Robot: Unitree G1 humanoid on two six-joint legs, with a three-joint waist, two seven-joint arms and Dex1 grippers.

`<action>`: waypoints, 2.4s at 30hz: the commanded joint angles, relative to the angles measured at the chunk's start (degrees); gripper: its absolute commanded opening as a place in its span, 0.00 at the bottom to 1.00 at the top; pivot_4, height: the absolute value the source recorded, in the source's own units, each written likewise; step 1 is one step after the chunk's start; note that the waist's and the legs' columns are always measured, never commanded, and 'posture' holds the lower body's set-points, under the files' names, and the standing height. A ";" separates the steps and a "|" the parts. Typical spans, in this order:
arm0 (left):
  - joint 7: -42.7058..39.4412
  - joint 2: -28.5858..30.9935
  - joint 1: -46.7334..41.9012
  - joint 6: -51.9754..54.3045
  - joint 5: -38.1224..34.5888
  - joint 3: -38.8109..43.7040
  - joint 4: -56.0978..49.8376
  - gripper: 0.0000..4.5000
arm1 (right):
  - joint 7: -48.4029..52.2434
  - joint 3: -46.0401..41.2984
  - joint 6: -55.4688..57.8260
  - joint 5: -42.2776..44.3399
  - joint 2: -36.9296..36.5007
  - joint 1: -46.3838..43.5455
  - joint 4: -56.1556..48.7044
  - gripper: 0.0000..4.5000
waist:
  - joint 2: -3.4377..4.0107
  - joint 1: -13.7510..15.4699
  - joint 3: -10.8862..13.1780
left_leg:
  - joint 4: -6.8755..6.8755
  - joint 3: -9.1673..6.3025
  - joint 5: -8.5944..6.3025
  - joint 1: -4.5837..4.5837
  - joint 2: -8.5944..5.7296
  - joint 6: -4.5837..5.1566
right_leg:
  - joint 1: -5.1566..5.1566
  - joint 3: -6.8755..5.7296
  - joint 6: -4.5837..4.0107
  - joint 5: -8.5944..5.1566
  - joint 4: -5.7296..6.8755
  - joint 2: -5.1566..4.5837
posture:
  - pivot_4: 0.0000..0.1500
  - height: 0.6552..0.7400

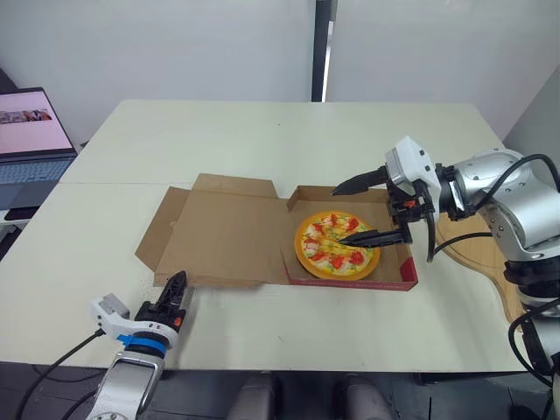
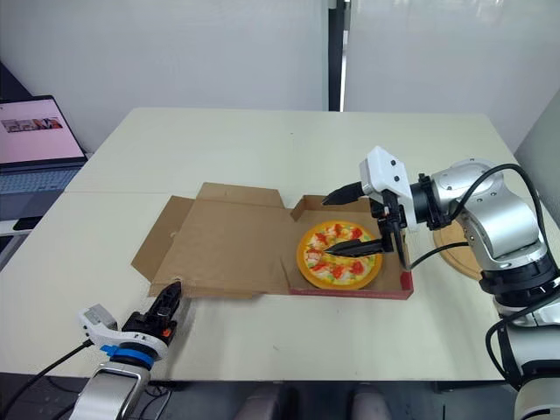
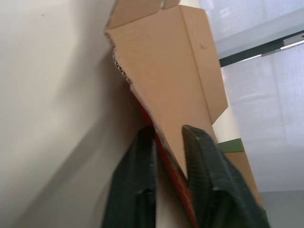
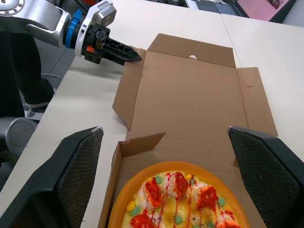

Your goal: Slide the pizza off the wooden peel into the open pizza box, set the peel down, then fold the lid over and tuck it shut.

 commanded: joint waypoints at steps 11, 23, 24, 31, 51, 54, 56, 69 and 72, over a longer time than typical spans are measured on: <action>-1.50 2.07 -0.25 -0.38 1.69 0.27 -1.65 0.01 | -0.29 -1.01 -0.09 0.27 0.04 -1.36 -1.71 1.00 | 0.00 0.01 0.00 | 0.00 -0.01 0.00 -0.01 0.00 0.00 | -0.01 0.00 0.00 0.00 0.00 0.00 | 1.00 0.86; -1.63 11.00 -0.43 1.34 0.64 -2.01 -16.50 0.01 | -8.27 -3.33 -0.75 -1.07 1.42 0.58 -1.12 1.00 | -0.03 0.03 0.02 | -0.03 -0.01 0.00 -0.07 0.00 -0.01 | -0.10 0.02 0.00 0.00 -0.01 -0.01 | 1.00 0.86; -1.97 12.06 -0.63 1.47 0.59 -2.15 -17.27 0.01 | -8.88 -3.46 -0.65 -1.12 1.56 0.75 -1.10 1.00 | -0.03 0.14 0.02 | -0.03 -0.02 0.00 -0.08 0.00 -0.01 | -0.10 0.01 0.00 0.00 0.00 -0.01 | 1.00 0.86; -5.33 21.13 -6.22 1.69 3.21 -3.46 -20.66 0.01 | -12.54 -3.46 -0.06 -1.81 2.42 1.96 -1.49 1.00 | -0.02 0.29 0.02 | -0.07 -0.01 0.14 -0.08 -0.01 -0.26 | -0.12 0.02 -0.01 0.00 0.00 0.00 | 1.00 0.86; -17.86 31.67 -11.47 2.29 8.19 -8.71 -24.58 0.00 | -21.17 4.01 -10.61 -22.07 2.52 -5.69 17.54 0.57 | -0.03 -0.58 0.07 | -0.16 0.01 0.17 -0.10 -0.01 -0.30 | -0.20 0.05 -0.04 -0.02 0.01 0.03 | 1.00 0.86; -18.23 31.49 -11.73 2.36 8.59 -9.10 -24.26 0.00 | -20.96 7.01 -16.86 -27.60 3.49 -9.86 26.04 0.34 | -0.03 -0.64 0.07 | -0.16 0.03 0.17 -0.10 -0.01 -0.31 | -0.20 0.05 -0.04 -0.02 0.01 0.04 | 1.00 0.86; -18.41 31.40 -12.19 2.42 8.58 -9.46 -24.01 0.00 | -21.70 8.96 -21.05 -31.29 4.83 -13.15 33.25 0.19 | -0.04 -0.67 0.07 | -0.16 0.05 0.18 -0.10 0.00 -0.32 | -0.21 0.06 -0.04 -0.02 0.01 0.06 | 1.00 0.86; -18.74 31.17 -14.28 2.93 9.06 -10.50 -22.74 0.00 | -31.98 19.42 -41.67 -51.70 14.82 -30.25 79.25 0.00 | -0.03 -0.90 0.09 | -0.16 0.08 0.24 -0.10 0.00 -0.42 | -0.25 0.08 -0.04 -0.02 0.05 0.08 | 1.00 0.86; -18.59 31.28 -14.49 3.07 8.88 -10.43 -22.72 0.00 | -32.71 19.84 -42.71 -53.76 15.42 -30.85 82.36 0.00 | -0.01 -0.93 0.11 | -0.16 0.08 0.25 -0.10 0.00 -0.43 | -0.26 0.08 -0.05 -0.02 0.06 0.09 | 1.00 0.86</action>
